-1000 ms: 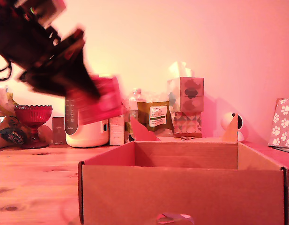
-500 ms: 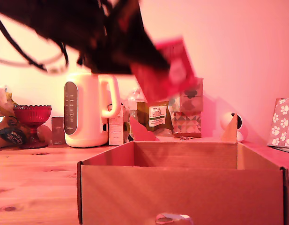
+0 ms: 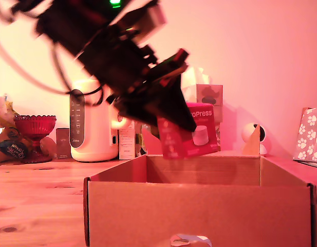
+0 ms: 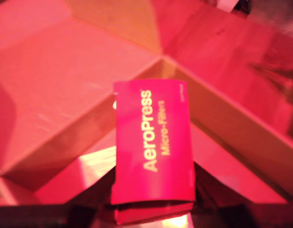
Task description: Pick the red carton of coffee filters and place it in the cardboard box
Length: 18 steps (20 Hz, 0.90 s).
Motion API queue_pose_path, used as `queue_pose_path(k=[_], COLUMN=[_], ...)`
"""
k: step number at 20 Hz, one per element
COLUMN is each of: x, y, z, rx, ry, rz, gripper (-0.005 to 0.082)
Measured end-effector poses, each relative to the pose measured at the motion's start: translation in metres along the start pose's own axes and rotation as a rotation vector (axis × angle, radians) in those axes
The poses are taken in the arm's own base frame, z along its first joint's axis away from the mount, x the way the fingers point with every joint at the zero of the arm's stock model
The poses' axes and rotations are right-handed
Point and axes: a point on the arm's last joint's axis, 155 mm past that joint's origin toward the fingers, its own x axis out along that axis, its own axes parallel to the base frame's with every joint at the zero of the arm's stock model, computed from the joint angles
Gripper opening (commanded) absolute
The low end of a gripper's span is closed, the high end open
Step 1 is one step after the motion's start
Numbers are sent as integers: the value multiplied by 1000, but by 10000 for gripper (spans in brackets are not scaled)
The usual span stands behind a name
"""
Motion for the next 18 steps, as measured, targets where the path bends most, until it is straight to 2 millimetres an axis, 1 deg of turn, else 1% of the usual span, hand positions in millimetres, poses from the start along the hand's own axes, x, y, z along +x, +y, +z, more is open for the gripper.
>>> queue_pose_path(k=[1,2,4,7,8,9,10,11,12,13,14,15,16,17,18], x=[-1,-2,-5,-9,-10,-11,-11,-12,-13,-14,-15,-18,-24,-33,-48], y=[0,-1,-6,-13,-14,-14,-15,-14,-12,-8,-4,0,7,14,21], z=[1,-1,-2,8,10,8,1,-7,-11,-12,-9,-3,8,22,35], rx=[0,2,18,55,60,69,69,65,69,64,63,61,60,54,55], ry=[13,29,66,68,67,79,105,135,154,157,149,126,80,16,-59], rz=[1,-1,-11,-23,-24,-25,-26,-27,-24,-18,0,14,42,73,107], gripper=[690,787,787,763,688,508,222,-42,21,-22,-19,-19,-19,-19,-19])
